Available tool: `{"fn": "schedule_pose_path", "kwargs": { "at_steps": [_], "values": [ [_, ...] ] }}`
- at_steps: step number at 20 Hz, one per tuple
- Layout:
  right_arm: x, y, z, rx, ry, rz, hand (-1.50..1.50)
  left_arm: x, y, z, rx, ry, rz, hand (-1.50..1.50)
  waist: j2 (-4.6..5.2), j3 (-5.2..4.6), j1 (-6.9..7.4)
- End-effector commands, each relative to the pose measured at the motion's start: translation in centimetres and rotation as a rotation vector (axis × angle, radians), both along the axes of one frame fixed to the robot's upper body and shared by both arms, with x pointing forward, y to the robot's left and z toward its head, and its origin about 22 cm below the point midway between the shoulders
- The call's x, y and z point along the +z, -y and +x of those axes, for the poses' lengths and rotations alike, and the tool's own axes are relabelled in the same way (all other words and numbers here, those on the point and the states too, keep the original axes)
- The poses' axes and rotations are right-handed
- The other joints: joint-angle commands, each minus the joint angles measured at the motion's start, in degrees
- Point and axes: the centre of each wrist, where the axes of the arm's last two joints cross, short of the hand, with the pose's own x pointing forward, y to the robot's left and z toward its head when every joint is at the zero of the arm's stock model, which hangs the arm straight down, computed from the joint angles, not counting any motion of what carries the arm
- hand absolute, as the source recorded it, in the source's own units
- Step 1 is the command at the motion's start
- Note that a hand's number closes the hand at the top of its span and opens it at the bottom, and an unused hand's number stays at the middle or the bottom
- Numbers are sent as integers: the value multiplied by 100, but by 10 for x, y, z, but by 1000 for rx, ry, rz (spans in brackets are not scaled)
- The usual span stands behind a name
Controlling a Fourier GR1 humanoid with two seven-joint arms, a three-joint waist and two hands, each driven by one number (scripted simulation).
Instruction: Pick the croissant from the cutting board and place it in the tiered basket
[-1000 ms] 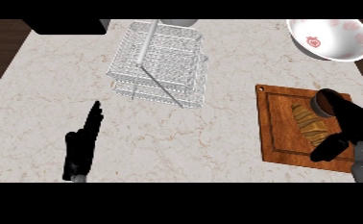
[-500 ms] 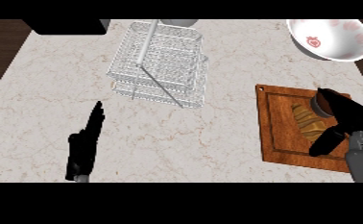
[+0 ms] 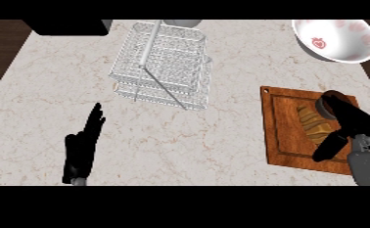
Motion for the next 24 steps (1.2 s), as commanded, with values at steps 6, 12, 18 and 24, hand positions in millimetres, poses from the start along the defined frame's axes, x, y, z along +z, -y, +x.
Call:
{"fn": "schedule_pose_path", "kwargs": {
  "at_steps": [6, 12, 18, 24],
  "values": [
    [-33, 19, 2, -12, -4, 26, 150, 4, -5, 1, 40, -14, 14, 0, 31, 5, 6],
    [-51, 18, -7, 53, 34, 47, 150, 0, 14, -12, 12, -18, -9, 0, 33, 8, 27],
    [-49, 7, -14, 176, 116, -78, 150, -2, 13, -12, 5, -3, -6, 0, 26, 6, 11],
    [-39, -158, -12, 535, 203, -49, 150, -4, 5, -5, -26, -23, -4, 0, 33, -7, 218]
  ]
}}
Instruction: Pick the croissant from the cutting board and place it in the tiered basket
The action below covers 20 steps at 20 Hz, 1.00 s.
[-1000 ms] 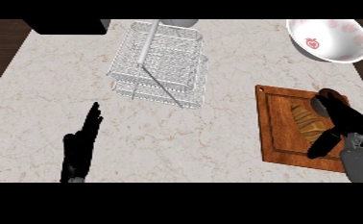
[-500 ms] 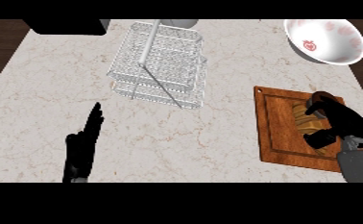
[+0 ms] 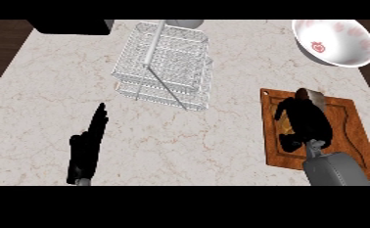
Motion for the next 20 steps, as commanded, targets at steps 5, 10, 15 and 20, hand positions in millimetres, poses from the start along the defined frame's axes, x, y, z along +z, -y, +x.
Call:
{"fn": "schedule_pose_path", "kwargs": {
  "at_steps": [5, 10, 15, 20],
  "values": [
    [27, -117, -38, 135, 96, 162, 150, 0, -9, -5, 29, -23, 22, 0, 66, 121, -107],
    [83, -114, -43, 50, 269, 370, 150, -7, -11, -14, 38, -29, -4, 0, 55, 122, -128],
    [147, -108, -76, 27, 489, 541, 150, -6, 1, -7, 37, -31, 1, 0, 46, 122, -164],
    [210, -101, -100, 98, 657, 434, 150, -6, -4, -13, 13, -9, 20, 0, 69, 118, -84]
  ]
}}
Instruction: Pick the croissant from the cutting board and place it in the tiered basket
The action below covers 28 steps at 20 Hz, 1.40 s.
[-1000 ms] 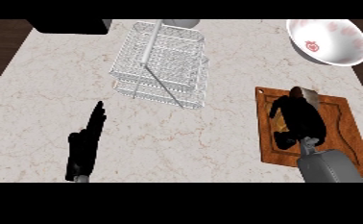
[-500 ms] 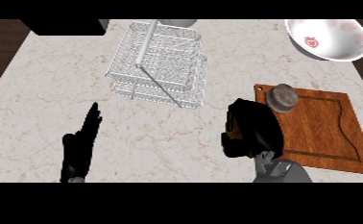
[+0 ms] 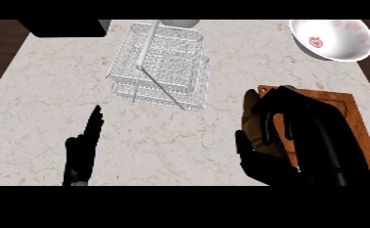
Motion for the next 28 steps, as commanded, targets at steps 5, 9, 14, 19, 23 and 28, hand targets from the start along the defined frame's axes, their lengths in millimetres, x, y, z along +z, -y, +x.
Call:
{"fn": "schedule_pose_path", "kwargs": {
  "at_steps": [5, 9, 14, 19, 23, 28],
  "values": [
    [74, -31, -9, -28, 150, -44, 150, -7, 0, 6, -15, -1, 10, 0, 36, -12, 92],
    [78, -28, 22, -28, 128, -11, 150, -8, 6, 20, -10, -13, -24, 0, 52, -8, 69],
    [107, -55, 44, -57, 109, -15, 150, -2, 1, -2, -27, -7, 1, 0, 39, -9, 131],
    [113, -57, 84, -52, 101, 9, 150, -7, -3, 2, -21, -7, 4, 0, 53, -6, 111],
    [98, -75, 119, -44, 60, -15, 150, -3, 1, 8, -17, -6, -3, 0, 62, -5, 138],
    [84, -87, 155, 17, 38, -71, 150, 2, -5, 11, -18, 6, -2, 0, 67, -4, 155]
  ]
}}
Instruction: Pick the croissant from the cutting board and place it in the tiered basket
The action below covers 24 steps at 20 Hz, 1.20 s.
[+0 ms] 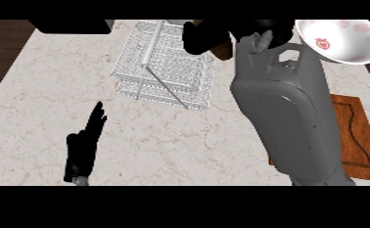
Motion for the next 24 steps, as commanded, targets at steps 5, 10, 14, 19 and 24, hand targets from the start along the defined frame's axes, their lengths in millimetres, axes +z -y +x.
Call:
{"fn": "schedule_pose_path", "kwargs": {
  "at_steps": [5, 10, 14, 19, 24],
  "values": [
    [-26, -38, 47, -15, -64, -46, 150, 1, -6, -1, -10, -25, 11, 0, 24, -14, 73],
    [-43, -46, 57, -68, -89, -37, 150, -8, 7, -18, 14, -26, 13, 0, 4, -12, 31],
    [-81, -37, 76, -60, -95, 53, 150, -11, 2, -5, -8, -30, 9, 0, 35, -14, 67],
    [-107, -26, 80, -52, -206, 320, -150, 2, 11, 3, -32, -15, 4, 0, 56, -10, 207],
    [-89, -32, 86, -22, -168, 521, -150, 6, 14, 10, -49, -6, 11, 0, 59, -10, 237]
  ]
}}
